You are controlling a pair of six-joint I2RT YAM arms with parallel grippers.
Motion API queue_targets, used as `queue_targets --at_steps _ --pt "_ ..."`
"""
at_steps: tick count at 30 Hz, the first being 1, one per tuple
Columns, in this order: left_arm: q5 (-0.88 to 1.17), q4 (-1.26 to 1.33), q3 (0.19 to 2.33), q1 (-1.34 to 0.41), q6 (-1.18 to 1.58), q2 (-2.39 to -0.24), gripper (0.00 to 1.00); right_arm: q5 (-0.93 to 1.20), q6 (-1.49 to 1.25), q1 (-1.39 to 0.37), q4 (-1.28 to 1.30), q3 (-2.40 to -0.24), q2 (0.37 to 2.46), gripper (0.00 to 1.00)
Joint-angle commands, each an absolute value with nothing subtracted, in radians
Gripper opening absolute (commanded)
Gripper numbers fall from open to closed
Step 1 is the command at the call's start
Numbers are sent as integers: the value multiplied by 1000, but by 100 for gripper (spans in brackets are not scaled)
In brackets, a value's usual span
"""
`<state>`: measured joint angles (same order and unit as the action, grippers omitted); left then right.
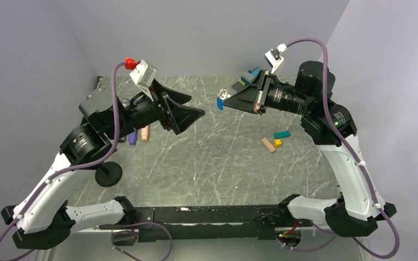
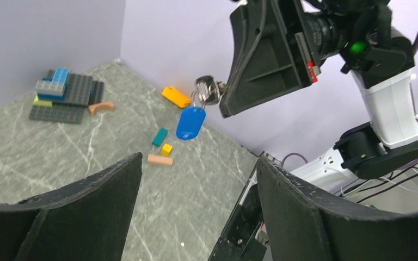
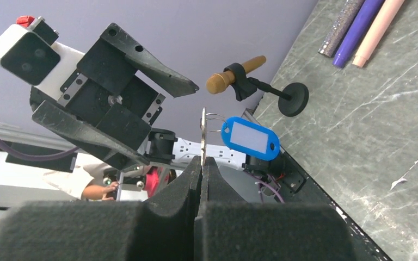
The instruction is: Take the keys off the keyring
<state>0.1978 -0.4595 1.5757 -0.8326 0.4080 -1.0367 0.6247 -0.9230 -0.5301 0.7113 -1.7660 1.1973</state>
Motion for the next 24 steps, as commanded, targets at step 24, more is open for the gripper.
queue_targets --at_steps 24 --pt "348 -126 1545 -862 324 -1143 57 627 -1005 -534 663 -1781 1173 0"
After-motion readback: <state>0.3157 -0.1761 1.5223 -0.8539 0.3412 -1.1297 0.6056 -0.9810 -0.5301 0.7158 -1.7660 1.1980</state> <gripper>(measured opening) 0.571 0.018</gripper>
